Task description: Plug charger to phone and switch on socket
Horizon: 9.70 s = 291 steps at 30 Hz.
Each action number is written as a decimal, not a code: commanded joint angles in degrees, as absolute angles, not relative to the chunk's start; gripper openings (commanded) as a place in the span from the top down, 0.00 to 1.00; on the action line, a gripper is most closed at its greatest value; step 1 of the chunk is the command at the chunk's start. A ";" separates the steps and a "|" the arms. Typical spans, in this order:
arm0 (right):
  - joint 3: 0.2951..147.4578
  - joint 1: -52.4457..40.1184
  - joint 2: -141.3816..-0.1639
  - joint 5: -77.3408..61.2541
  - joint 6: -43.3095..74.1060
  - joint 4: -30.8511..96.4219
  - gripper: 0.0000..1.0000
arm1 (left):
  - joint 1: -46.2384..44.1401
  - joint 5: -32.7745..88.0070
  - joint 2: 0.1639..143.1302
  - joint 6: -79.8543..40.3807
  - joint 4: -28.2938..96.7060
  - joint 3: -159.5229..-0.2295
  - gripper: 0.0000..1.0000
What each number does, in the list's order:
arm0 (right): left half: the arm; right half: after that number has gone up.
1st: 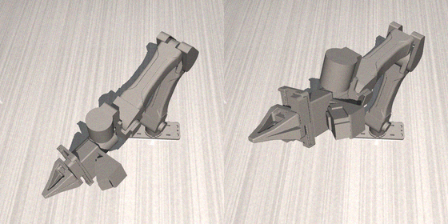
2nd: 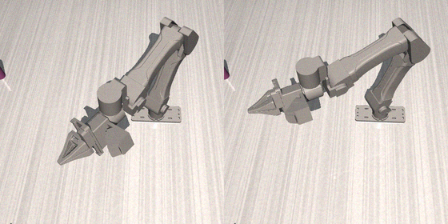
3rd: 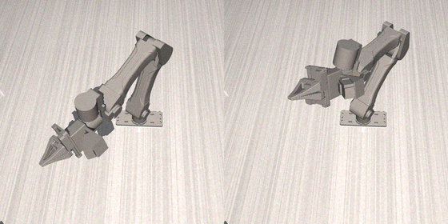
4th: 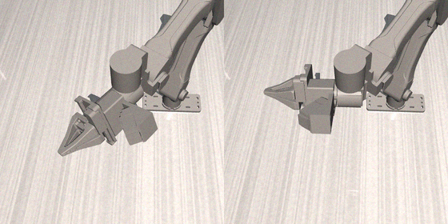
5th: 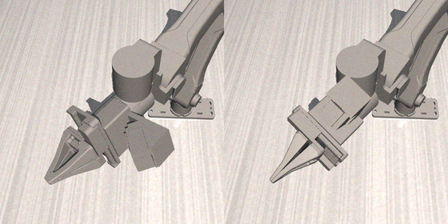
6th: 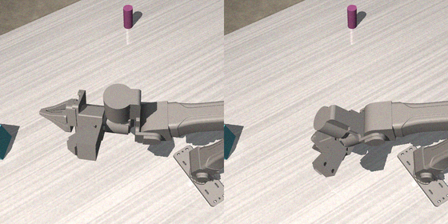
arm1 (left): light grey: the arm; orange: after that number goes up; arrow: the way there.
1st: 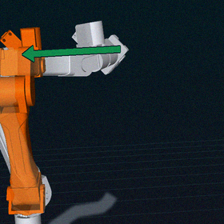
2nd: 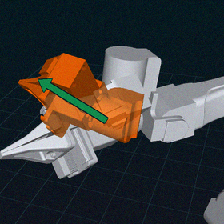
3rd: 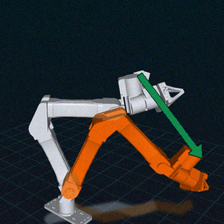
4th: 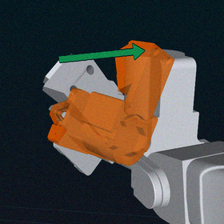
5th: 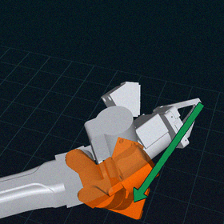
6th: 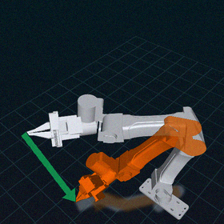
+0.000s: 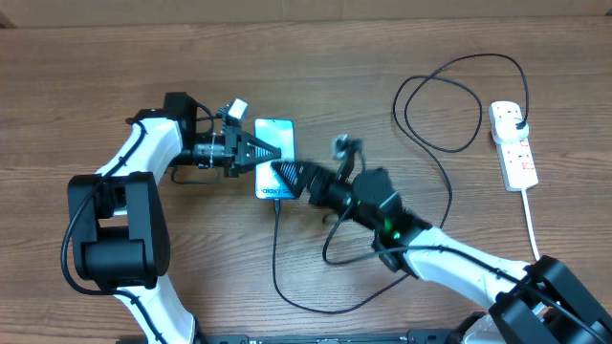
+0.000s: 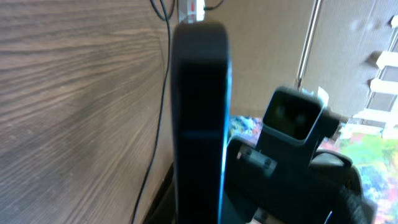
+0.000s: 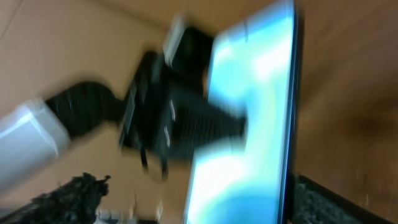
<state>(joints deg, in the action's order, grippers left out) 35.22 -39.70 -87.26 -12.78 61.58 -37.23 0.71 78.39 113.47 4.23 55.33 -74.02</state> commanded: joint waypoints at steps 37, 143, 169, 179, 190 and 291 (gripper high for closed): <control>36.45 -39.77 -86.48 -11.44 61.06 8.67 0.00 | 0.25 79.02 112.49 4.69 53.71 -73.93 0.96; 36.45 -22.87 -86.48 -61.56 40.64 -11.97 0.65 | -8.71 83.68 112.49 4.71 53.95 -73.93 0.96; 36.45 -24.97 -86.48 -51.92 52.21 -27.18 0.62 | -8.71 84.14 112.49 4.71 54.02 -73.93 0.96; 36.45 -25.08 -86.48 -60.18 60.45 -31.22 0.75 | -8.71 84.55 112.49 4.71 53.98 -73.93 0.96; 36.45 -25.08 -86.48 -62.72 67.05 -35.77 0.90 | -8.71 84.53 112.49 4.71 53.95 -73.93 0.95; 34.35 -27.16 -88.90 -17.43 49.76 6.46 0.96 | -6.79 42.83 112.49 4.69 39.57 -73.93 0.00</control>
